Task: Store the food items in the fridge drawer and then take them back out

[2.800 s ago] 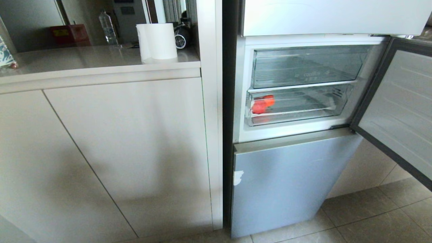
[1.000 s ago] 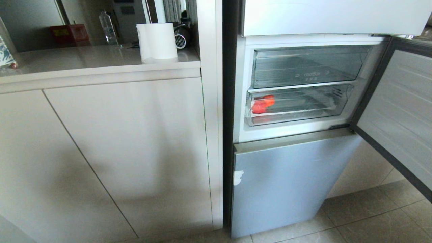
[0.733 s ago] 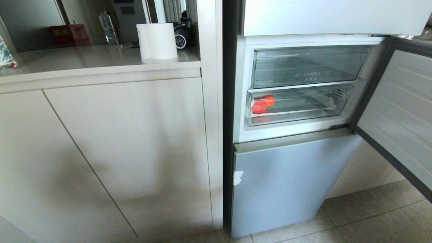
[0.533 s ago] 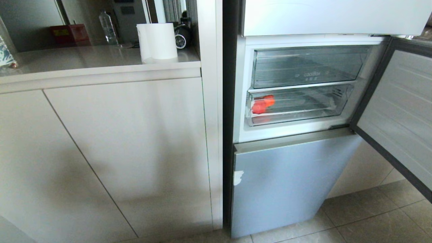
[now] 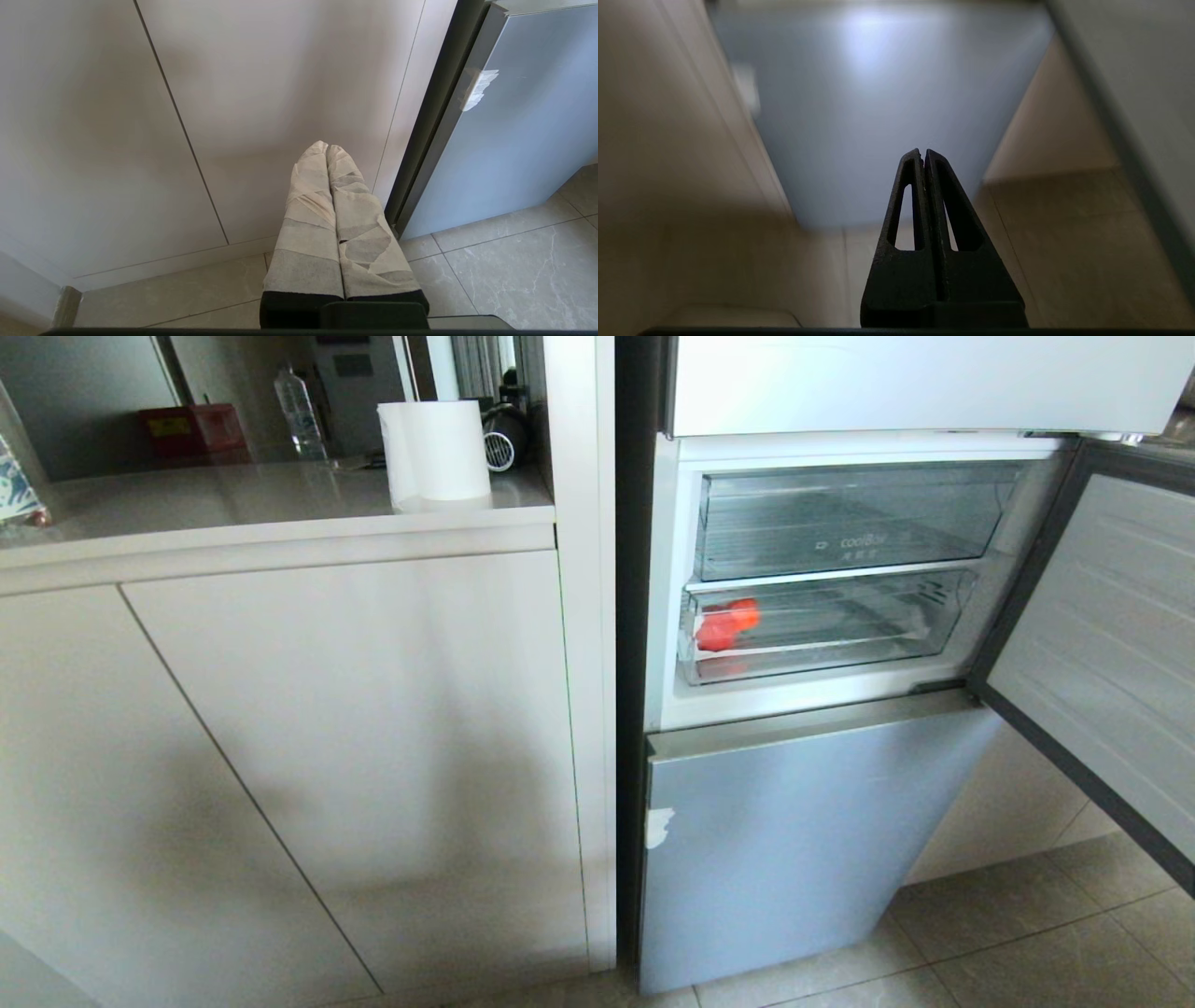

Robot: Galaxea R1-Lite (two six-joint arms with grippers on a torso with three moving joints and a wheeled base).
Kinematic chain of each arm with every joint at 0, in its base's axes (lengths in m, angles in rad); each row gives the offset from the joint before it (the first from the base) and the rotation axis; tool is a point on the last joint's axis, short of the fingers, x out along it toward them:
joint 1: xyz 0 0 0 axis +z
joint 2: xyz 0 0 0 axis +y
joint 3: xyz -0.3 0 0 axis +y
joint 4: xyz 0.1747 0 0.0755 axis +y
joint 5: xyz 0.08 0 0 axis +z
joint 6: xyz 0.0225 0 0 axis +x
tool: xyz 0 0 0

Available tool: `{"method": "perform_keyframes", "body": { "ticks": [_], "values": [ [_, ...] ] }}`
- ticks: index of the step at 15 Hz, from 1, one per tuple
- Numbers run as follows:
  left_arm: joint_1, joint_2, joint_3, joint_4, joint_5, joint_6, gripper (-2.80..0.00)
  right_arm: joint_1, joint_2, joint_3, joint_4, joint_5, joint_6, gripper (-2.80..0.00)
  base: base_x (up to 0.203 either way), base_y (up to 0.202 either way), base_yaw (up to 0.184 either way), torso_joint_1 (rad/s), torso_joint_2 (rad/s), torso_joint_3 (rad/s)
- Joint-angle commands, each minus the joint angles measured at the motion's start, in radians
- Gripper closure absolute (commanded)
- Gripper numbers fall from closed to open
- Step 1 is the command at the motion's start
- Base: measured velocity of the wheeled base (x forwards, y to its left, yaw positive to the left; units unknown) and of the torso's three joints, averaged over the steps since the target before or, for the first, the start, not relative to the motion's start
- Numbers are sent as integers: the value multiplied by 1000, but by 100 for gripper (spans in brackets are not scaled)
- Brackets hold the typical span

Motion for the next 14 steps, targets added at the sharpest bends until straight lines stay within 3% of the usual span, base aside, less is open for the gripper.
{"method": "perform_keyframes", "body": {
  "ticks": [1,3,12,14],
  "values": [
    [0,2,0,0,0,0,0,29,-207,122,38,-2,-64,0,0,0,0,0,0,0],
    [0,2,0,1,0,0,0,31,-291,164,14,-2,-85,0,0,0,0,0,0,0],
    [0,2,0,1,0,0,0,31,-291,180,0,-7,-63,0,0,0,0,0,0,0],
    [0,2,0,1,0,0,0,31,-291,180,-1,-10,-56,0,5,1,-137,4,1,0]
  ]
}}
